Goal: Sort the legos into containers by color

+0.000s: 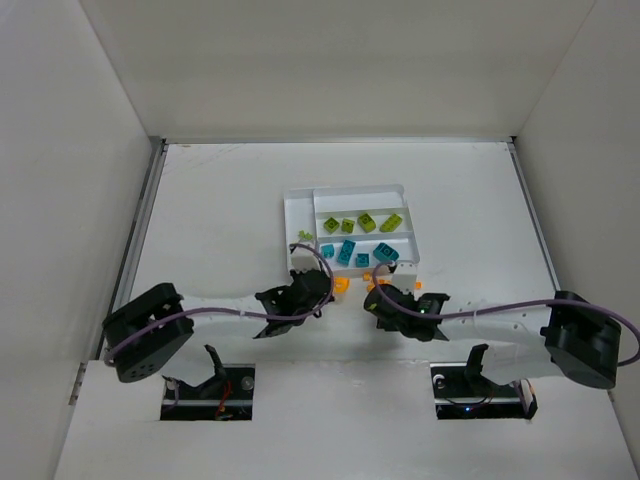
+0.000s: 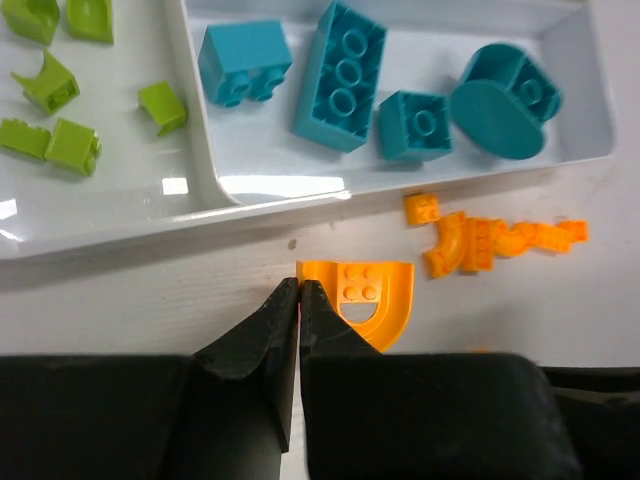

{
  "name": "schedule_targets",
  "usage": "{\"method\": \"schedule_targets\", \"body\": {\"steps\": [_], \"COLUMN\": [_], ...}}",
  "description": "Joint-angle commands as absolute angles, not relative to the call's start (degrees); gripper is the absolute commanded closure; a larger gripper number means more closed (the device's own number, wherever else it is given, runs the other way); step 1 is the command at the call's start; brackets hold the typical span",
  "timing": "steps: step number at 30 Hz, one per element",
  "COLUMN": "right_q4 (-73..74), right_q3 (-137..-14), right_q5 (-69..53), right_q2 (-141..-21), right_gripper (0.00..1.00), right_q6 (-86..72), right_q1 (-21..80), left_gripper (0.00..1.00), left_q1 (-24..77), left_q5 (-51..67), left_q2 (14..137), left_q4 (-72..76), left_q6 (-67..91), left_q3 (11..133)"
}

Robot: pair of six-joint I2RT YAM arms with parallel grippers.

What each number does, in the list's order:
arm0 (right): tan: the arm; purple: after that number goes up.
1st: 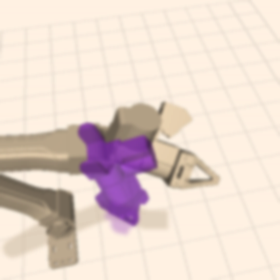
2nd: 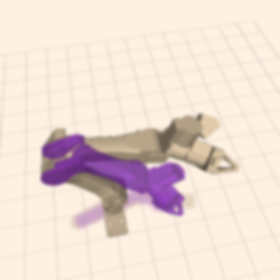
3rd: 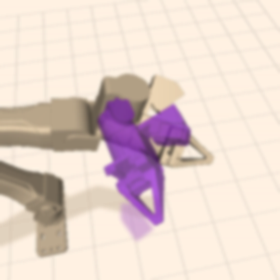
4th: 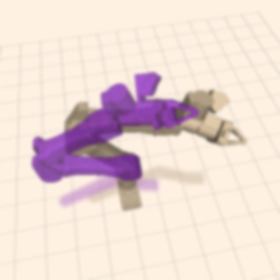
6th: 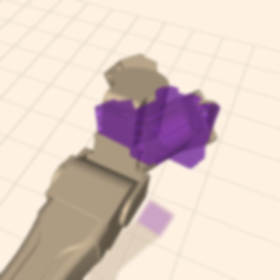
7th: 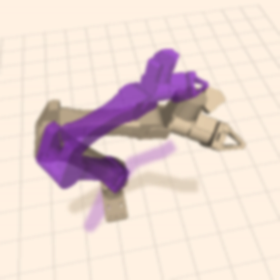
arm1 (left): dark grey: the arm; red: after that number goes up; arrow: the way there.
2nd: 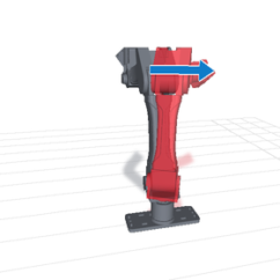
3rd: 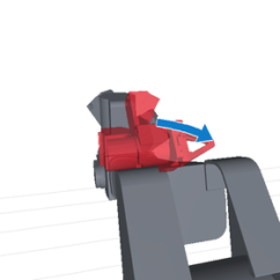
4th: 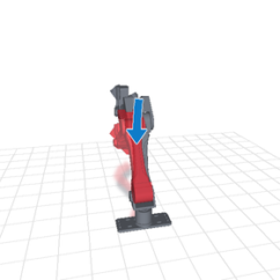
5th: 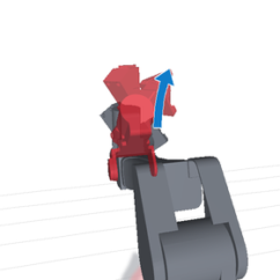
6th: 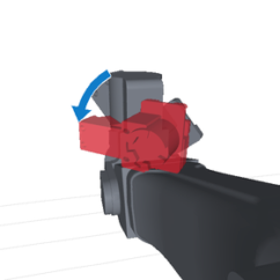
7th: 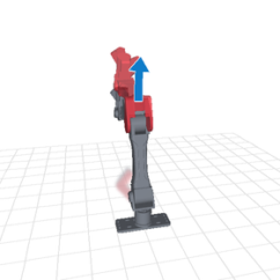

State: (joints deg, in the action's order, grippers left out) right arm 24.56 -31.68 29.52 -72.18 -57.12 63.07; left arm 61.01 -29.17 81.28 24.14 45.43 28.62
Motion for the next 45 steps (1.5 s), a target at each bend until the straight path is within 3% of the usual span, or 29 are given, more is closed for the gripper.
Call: {"method": "schedule_targets", "body": {"steps": [1,8,27,35,45], "right_q4": [22.5,20.9,17.0,15.1,9.9], "right_q3": [-33.2,-33.5,-30.5,-31.1,-36.5], "right_q5": [27.4,27.7,28.9,28.9,27.3], "right_q2": [-74.0,-74.3,-65.7,-64.7,-63.2], "right_gripper": [0.73,0.79,0.79,0.79,0.79], "right_q6": [-57.0,-57.4,-57.7,-56.6,-49.5], "right_q1": [63.8,65.6,66.0,65.6,57.5], "left_gripper": [1.0,1.0,0.98,0.97,0.72], "left_q1": [60.1,51.9,36.5,33.6,34.6], "left_q5": [-29.1,-24.4,-18.6,-18.7,-19.9], "left_q2": [75.2,74.5,107.6,113.6,108.6], "left_q4": [23.3,24.8,27.8,25.3,28.9], "left_q6": [43.9,41.7,34.1,32.3,33.1], "left_q3": [28.4,33.1,65.8,72.6,66.5]}}
